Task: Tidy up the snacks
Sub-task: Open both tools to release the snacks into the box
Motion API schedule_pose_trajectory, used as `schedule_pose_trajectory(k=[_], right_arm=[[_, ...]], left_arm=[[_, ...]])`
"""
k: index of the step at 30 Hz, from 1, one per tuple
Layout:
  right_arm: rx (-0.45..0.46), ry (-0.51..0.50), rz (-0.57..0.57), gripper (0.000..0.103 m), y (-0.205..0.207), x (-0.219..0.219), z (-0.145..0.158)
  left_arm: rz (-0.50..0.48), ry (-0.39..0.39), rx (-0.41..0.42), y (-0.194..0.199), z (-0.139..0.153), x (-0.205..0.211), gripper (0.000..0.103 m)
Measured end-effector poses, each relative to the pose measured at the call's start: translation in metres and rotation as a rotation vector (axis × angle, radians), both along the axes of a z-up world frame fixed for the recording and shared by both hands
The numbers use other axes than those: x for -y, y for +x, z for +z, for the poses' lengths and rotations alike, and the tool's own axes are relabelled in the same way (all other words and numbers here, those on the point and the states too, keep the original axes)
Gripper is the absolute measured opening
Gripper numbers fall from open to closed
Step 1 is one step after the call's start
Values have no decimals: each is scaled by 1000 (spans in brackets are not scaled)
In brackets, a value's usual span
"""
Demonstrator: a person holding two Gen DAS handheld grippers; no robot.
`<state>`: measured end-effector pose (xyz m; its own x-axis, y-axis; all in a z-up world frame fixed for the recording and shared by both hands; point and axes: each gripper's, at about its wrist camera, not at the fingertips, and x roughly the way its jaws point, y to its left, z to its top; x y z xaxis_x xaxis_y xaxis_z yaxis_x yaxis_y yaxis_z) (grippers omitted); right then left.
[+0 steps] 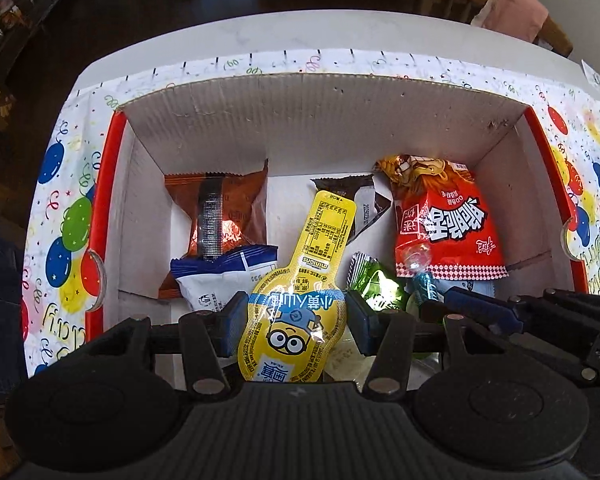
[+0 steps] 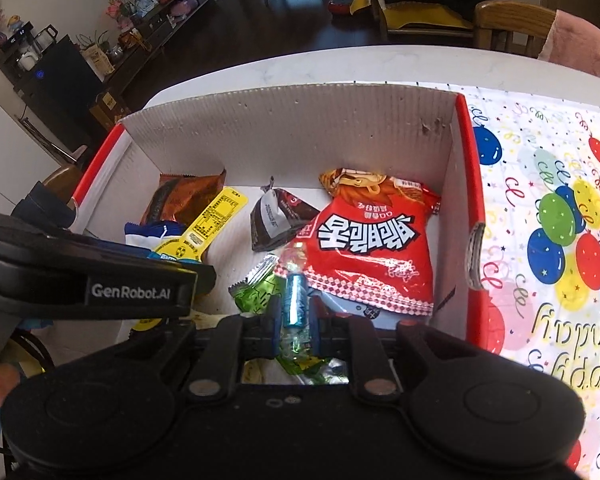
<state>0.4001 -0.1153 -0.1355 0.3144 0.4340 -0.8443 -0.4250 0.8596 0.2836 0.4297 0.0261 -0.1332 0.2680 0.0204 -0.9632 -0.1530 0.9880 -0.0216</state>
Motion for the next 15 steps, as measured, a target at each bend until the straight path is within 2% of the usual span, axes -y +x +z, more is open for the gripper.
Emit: schedule_pose_trajectory(k=[8,12,15], right_arm=[[-5,-3,-15,26,-3,1,3],[-6,6,-25,32,-7,5,8],[2,13,-29,35,-13,8,14]], left_arm=[[22,-18,23,-6,4,-6,52],[31,-27,59,-13,13,-9,61],[45,-38,83,-19,20,-14,61]])
